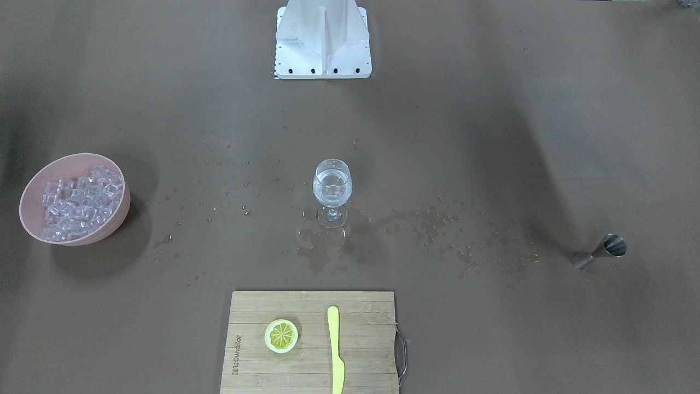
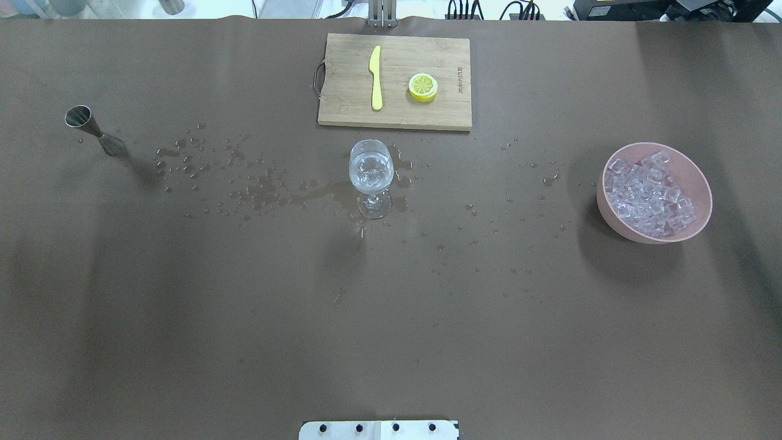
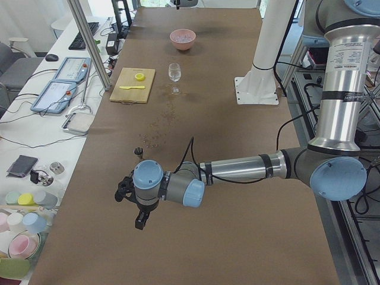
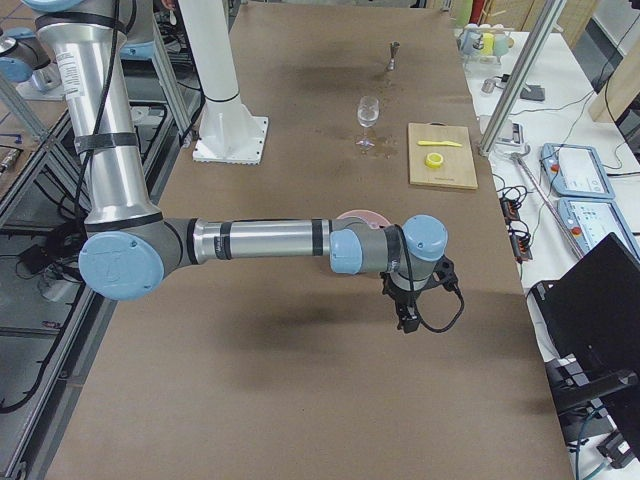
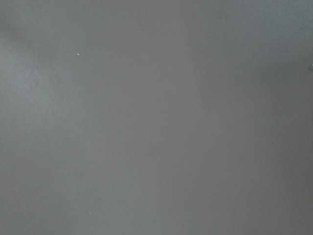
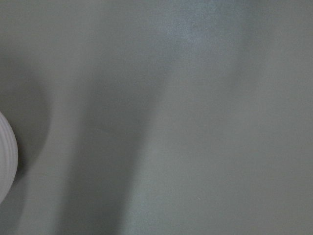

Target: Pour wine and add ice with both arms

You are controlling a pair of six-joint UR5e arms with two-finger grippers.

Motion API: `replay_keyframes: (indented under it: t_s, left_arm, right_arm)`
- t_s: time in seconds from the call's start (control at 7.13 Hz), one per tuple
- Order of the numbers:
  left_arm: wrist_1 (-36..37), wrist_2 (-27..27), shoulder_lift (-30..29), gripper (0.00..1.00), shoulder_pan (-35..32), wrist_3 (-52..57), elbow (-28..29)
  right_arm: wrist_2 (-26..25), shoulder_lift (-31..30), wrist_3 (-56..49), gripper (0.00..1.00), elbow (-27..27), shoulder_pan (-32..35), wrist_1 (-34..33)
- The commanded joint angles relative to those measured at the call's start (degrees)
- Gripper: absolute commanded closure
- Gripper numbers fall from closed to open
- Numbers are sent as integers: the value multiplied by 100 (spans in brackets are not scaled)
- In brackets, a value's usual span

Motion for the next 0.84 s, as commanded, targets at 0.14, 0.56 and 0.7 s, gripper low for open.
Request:
replay_keyframes:
  t_s: [0.14,0.56,0.7]
  left_arm:
    - [-35,-15,7,1,-13,-51,-14]
    - [-18,-24,43,1,-13,-51,-173]
    - [-18,-15,51,1,-13,-51,-164]
  right_arm:
    - [4,17,16,0,-2,7,1]
    - [-5,26,51,0,-2,7,1]
    - [-5,26,51,0,-2,7,1]
